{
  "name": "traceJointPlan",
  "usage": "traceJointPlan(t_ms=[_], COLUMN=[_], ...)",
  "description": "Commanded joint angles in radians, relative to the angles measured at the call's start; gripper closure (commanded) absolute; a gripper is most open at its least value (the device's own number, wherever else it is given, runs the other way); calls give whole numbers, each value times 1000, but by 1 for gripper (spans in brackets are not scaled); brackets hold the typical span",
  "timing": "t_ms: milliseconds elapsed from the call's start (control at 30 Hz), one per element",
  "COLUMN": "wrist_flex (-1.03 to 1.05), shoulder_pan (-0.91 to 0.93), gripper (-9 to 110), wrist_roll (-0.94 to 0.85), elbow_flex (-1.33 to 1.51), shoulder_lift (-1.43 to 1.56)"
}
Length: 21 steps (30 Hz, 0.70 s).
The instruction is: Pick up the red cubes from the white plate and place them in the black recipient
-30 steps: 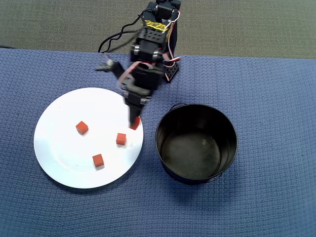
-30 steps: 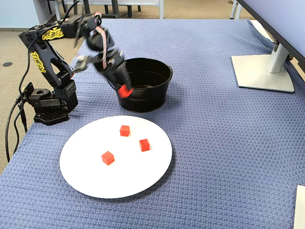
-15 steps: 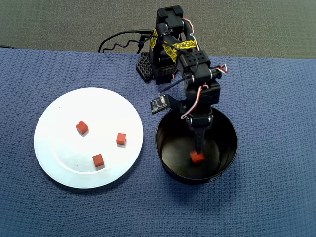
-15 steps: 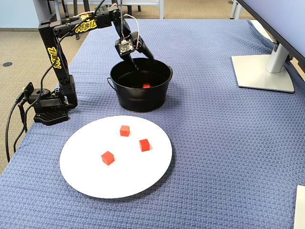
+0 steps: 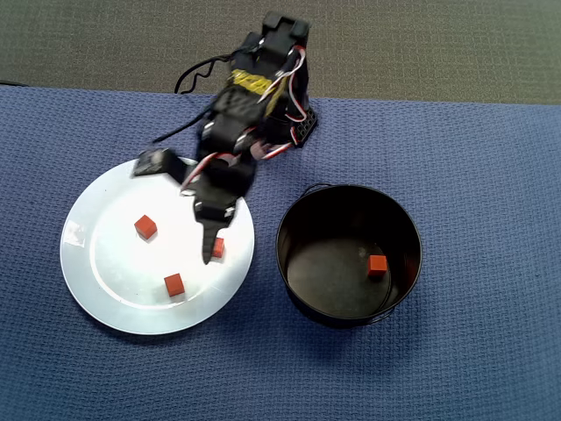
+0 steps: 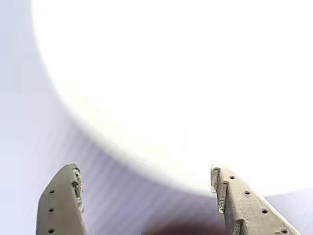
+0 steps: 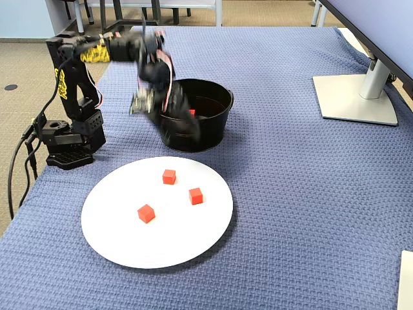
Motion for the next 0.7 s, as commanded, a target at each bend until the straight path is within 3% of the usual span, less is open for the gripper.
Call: traceJointPlan(t_ms=[0,300,667], wrist_flex=[-117,-158,-187], shoulder_pan=[49,44,54], gripper=[74,74,75], wrist_roll=[-187,-227,-126], elbow_flex=[81,112,173], shoulder_lift=[-38,-89,-100])
